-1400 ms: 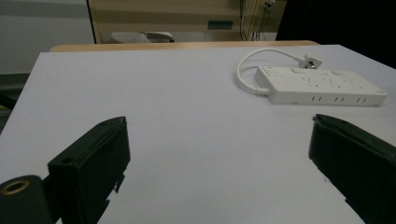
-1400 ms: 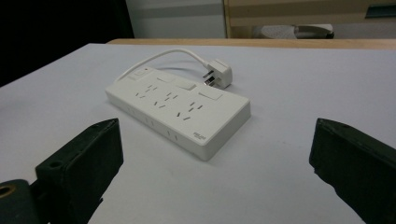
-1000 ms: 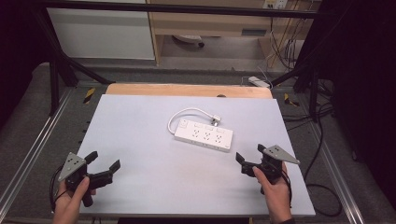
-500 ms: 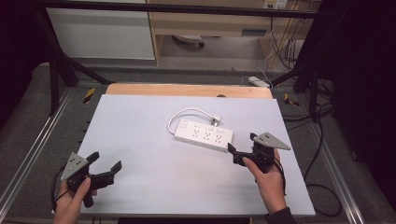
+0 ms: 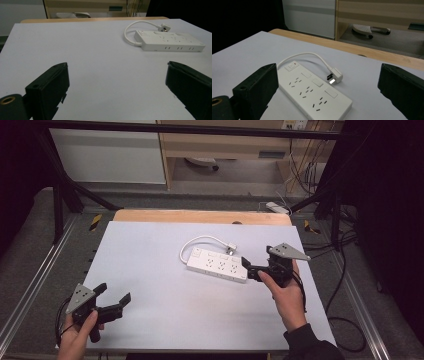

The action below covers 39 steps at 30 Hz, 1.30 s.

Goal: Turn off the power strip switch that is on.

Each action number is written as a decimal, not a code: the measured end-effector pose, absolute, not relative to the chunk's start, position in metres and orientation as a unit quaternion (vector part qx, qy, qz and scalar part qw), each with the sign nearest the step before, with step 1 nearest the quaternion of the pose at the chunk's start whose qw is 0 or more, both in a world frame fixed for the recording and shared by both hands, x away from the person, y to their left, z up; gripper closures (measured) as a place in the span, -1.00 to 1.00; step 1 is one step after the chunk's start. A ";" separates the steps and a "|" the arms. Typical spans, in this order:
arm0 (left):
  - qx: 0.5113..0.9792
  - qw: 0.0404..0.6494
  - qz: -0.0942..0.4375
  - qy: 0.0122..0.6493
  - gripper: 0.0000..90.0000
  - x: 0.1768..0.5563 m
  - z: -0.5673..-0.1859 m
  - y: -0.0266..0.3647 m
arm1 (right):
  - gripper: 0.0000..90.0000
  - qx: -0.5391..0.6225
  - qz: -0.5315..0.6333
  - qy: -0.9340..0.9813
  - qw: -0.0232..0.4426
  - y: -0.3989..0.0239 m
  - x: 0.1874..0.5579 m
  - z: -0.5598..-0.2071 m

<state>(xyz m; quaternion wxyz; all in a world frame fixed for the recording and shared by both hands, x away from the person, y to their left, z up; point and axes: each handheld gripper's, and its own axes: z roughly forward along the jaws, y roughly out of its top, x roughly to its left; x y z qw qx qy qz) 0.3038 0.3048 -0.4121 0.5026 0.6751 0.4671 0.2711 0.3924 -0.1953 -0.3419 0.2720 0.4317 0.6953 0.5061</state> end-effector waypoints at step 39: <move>0.676 0.502 0.273 0.465 -0.89 0.303 -0.412 0.304 | 0.24 0.402 0.526 0.697 0.275 -0.189 0.429 -0.313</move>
